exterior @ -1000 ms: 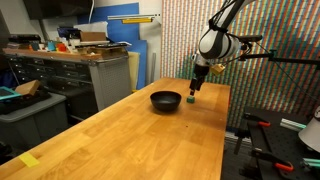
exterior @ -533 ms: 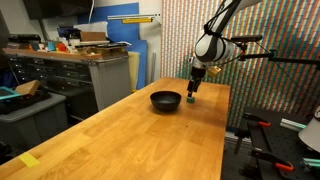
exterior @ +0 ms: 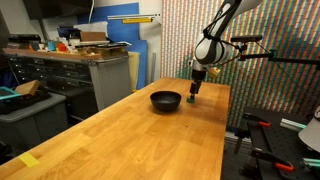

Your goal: Put the green block inside the black bowl

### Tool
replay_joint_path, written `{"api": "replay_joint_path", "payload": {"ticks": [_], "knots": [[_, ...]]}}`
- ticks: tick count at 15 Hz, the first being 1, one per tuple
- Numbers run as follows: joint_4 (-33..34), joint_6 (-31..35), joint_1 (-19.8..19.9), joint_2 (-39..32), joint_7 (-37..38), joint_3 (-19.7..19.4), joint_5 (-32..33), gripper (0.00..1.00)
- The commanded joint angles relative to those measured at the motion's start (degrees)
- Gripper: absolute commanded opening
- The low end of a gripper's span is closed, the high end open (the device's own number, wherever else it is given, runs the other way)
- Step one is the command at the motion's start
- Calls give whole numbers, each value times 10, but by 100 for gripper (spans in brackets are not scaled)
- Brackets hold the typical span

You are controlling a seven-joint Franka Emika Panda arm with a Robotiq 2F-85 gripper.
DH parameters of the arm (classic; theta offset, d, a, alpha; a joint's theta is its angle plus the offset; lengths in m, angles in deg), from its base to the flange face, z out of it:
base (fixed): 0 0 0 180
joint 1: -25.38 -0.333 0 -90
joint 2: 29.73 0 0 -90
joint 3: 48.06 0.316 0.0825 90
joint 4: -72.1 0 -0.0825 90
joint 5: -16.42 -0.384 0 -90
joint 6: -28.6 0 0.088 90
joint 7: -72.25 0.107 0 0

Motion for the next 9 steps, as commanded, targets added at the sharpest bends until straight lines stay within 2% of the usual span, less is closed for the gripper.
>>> {"api": "replay_joint_path", "payload": {"ticks": [1, 7, 8, 9], "knots": [[24, -16, 21, -11, -23, 18, 8, 100], [43, -41, 19, -25, -22, 21, 8, 100], [45, -43, 17, -27, -22, 19, 10, 93], [46, -48, 17, -29, -22, 18, 11, 75]]}}
